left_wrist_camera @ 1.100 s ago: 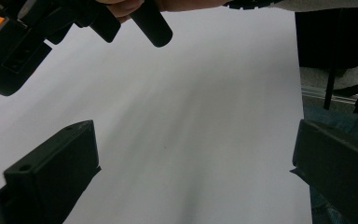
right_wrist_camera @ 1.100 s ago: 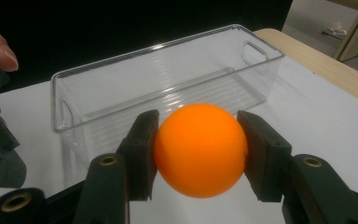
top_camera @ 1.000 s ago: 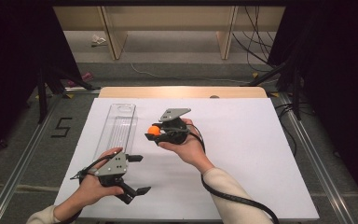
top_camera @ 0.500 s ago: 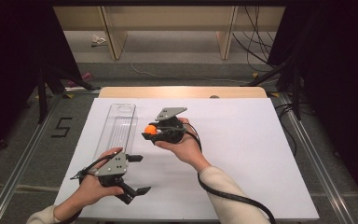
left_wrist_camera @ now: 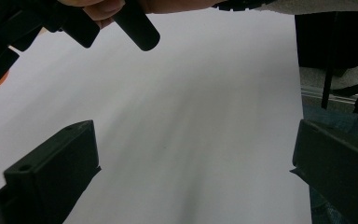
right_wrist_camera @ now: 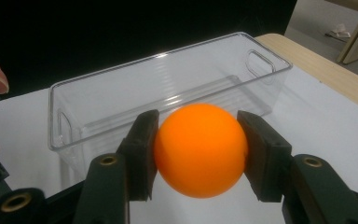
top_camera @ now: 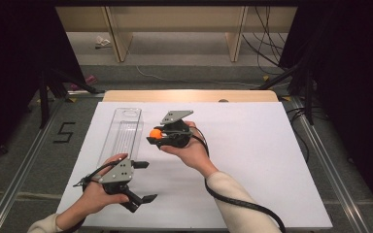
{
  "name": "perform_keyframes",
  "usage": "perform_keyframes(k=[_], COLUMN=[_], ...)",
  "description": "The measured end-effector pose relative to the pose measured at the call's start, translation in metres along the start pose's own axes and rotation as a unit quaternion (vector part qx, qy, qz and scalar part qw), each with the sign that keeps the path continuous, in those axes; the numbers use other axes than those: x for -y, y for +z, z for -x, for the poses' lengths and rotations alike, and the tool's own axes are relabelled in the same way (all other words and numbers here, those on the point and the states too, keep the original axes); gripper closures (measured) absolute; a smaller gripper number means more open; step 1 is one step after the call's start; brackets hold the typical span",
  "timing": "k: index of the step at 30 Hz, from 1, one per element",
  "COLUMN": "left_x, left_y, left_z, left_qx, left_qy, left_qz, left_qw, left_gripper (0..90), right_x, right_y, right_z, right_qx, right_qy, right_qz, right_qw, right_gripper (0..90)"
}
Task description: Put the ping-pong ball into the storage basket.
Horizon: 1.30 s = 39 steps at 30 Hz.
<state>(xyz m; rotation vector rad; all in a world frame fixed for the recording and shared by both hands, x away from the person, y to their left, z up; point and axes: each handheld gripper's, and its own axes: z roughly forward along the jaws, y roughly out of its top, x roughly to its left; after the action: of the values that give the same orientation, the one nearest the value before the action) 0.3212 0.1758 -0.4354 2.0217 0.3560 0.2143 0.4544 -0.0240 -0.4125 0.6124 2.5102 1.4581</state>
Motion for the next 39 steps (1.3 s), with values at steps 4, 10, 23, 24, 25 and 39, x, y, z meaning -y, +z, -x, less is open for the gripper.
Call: perform_keyframes(k=[4, 10, 23, 24, 25, 39], left_x=[0.000, 0.000, 0.000, 0.000, 0.000, 0.000], left_y=[0.000, 0.000, 0.000, 0.000, 0.000, 0.000], left_z=[0.000, 0.000, 0.000, 0.000, 0.000, 0.000], left_qx=[0.000, 0.000, 0.002, 0.002, 0.002, 0.003], left_qy=[0.001, 0.002, 0.003, 0.003, 0.003, 0.004], left_qz=[-0.001, -0.001, -0.002, -0.002, -0.002, -0.002], left_qw=[1.0000, 1.0000, 1.0000, 1.0000, 1.0000, 1.0000], left_gripper=[0.0, 0.0, 0.0, 0.0, 0.0, 0.0], right_x=[-0.001, -0.004, -0.009, -0.009, -0.009, -0.015], right_y=[0.001, 0.002, 0.009, 0.009, 0.010, 0.015], right_z=[0.000, 0.001, 0.000, 0.000, 0.000, 0.000], right_qx=[0.000, 0.000, -0.003, -0.003, -0.004, -0.004], right_qy=[0.002, 0.001, -0.002, -0.002, -0.001, -0.004], right_qz=[0.000, 0.000, -0.001, -0.001, -0.001, -0.004], right_qw=[1.0000, 1.0000, 1.0000, 1.0000, 1.0000, 1.0000], right_gripper=[51.6, 51.6, 51.6, 51.6, 51.6, 51.6])
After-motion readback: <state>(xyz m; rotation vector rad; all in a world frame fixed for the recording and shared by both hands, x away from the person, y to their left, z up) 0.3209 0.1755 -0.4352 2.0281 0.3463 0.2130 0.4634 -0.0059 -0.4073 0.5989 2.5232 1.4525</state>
